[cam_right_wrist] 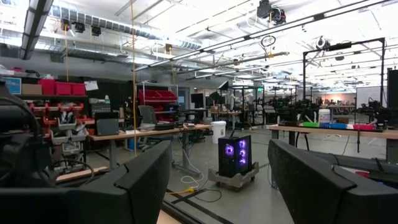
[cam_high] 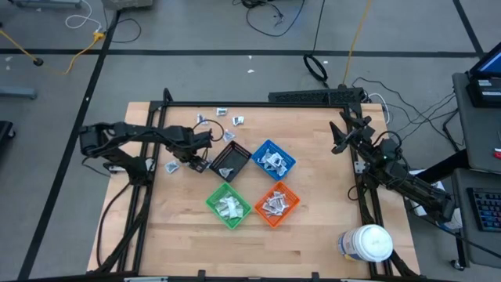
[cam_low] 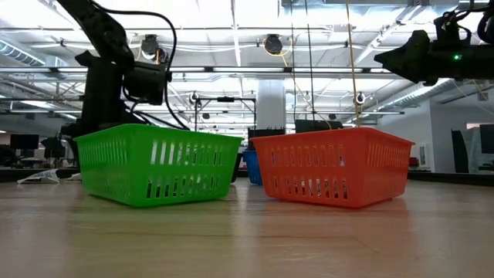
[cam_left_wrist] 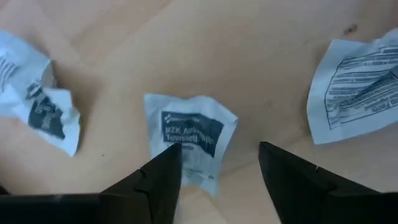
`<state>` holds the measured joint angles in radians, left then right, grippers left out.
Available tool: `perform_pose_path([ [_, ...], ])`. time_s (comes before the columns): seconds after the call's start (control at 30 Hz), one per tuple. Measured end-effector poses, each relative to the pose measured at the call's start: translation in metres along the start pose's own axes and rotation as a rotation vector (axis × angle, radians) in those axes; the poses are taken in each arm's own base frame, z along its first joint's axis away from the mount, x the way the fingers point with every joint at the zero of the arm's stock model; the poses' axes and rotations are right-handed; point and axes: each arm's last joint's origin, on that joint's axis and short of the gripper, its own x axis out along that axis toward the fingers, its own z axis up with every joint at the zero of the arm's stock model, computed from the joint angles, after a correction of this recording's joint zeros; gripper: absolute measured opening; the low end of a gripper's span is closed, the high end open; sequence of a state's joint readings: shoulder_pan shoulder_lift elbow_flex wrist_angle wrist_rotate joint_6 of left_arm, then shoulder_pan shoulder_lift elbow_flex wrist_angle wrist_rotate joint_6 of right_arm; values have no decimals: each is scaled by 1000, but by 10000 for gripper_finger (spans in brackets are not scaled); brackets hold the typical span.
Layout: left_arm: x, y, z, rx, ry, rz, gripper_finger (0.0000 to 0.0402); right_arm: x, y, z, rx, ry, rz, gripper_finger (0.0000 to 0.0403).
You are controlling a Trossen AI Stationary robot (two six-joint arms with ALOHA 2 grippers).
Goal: Pick & Place First Aid Supplies
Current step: Put the black towelette pack into the black bin
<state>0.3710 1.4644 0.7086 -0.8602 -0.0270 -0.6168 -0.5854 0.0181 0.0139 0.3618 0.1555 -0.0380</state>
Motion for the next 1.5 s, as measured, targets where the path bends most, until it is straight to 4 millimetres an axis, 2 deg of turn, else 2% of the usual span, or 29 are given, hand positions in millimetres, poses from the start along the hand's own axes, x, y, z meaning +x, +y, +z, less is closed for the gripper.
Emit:
perform_pose_path([
  [0.1,0,0,0,5,1,1,174,0,0,0,0,0,0,263],
  [0.37,0,0,0,17,3,1,14,0,0,0,0,0,0,263],
  [0.57,-11,3,-4,-8,5,-21,3,0,0,0,0,0,0,263],
  [1.0,-76,0,-2,1,-28,-54,2,0,0,0,0,0,0,263],
  [1.2,-80,-7,-4,16,3,-80,1,0,0,0,0,0,0,263],
  [1.5,-93,-51,41,106,1,-100,1,0,0,0,0,0,0,263],
])
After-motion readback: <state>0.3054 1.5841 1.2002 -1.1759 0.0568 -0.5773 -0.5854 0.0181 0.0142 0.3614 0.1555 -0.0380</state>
